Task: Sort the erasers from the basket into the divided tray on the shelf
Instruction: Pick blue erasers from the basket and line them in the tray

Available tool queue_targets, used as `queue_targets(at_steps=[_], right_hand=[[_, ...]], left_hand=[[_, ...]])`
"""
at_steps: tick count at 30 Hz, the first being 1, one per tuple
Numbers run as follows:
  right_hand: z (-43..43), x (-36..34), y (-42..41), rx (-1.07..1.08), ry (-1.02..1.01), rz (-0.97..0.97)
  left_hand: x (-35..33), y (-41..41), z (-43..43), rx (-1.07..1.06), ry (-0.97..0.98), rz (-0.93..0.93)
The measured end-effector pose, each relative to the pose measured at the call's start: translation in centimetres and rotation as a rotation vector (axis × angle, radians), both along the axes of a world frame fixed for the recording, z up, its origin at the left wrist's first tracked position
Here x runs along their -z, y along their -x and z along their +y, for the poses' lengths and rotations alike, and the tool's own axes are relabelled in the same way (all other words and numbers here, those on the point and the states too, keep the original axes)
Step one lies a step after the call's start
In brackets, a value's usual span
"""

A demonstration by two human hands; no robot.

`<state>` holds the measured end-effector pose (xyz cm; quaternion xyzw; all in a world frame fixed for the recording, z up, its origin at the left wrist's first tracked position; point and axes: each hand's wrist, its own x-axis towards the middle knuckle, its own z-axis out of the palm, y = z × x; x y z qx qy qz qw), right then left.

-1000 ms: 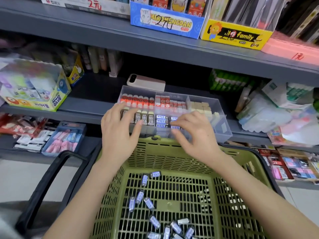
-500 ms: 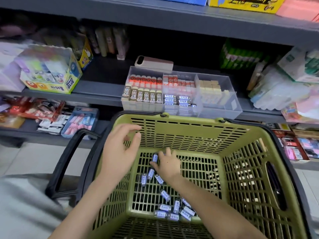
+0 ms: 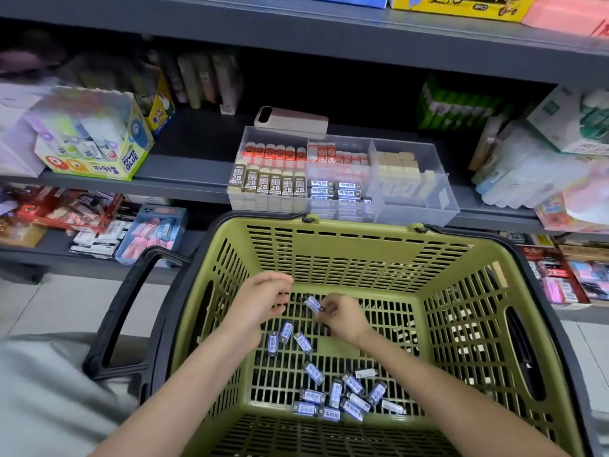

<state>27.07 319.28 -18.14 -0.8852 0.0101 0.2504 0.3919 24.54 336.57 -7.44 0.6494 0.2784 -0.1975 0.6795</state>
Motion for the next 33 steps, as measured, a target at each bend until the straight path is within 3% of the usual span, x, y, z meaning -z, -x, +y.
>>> queue_targets(at_steps=[3, 5, 7, 11, 14, 17, 19, 21, 23, 25, 27, 29, 33], right_hand=[[-0.4, -4.4, 0.7, -0.141, -0.126, -0.111], [-0.3, -7.3, 1.3, -0.272, -0.141, -0.163], [-0.3, -9.8, 1.9, -0.340, -0.186, -0.135], [-2.7, -12.8, 2.0, -0.364, -0.307, 0.065], [-5.3, -13.5, 2.2, -0.258, -0.554, 0.240], [-7.0, -12.6, 2.3, 0.005, -0.738, 0.220], [-7.9, -10.5, 2.4, -0.003, -0.442, 0.074], [-8.5, -7.2, 3.2, -0.381, 0.154, 0.033], [-8.9, -3.5, 5.2, -0.662, 0.528, 0.170], [-9.1, -0.7, 7.0, -0.778, 0.631, 0.161], [-9.6, 1.1, 7.6, -0.838, 0.659, 0.000], [-10.0, 1.9, 7.3, -0.834, 0.608, -0.083], [-10.6, 3.1, 7.1, -0.790, 0.468, -0.055]], left_hand=[[1.0, -0.3, -1.4, 0.017, 0.085, 0.279], [1.3, -0.4, -1.8, 0.032, 0.369, 0.510], [1.6, 0.1, -2.2, 0.061, 0.651, 0.625], [2.1, 0.9, -2.7, 0.051, 0.855, 0.552], [2.1, 0.8, -2.8, 0.101, 0.885, 0.493], [2.2, 0.9, -3.0, 0.131, 0.861, 0.476], [2.2, 0.8, -3.0, 0.135, 0.787, 0.461], [2.3, 0.7, -2.9, 0.116, 0.723, 0.460], [2.2, 0.7, -2.8, 0.101, 0.683, 0.458], [2.1, 0.6, -2.8, 0.063, 0.664, 0.458], [2.2, 0.6, -2.8, 0.004, 0.664, 0.457], [2.3, 0.4, -2.8, -0.048, 0.677, 0.464], [2.6, 0.2, -2.6, -0.097, 0.669, 0.483]])
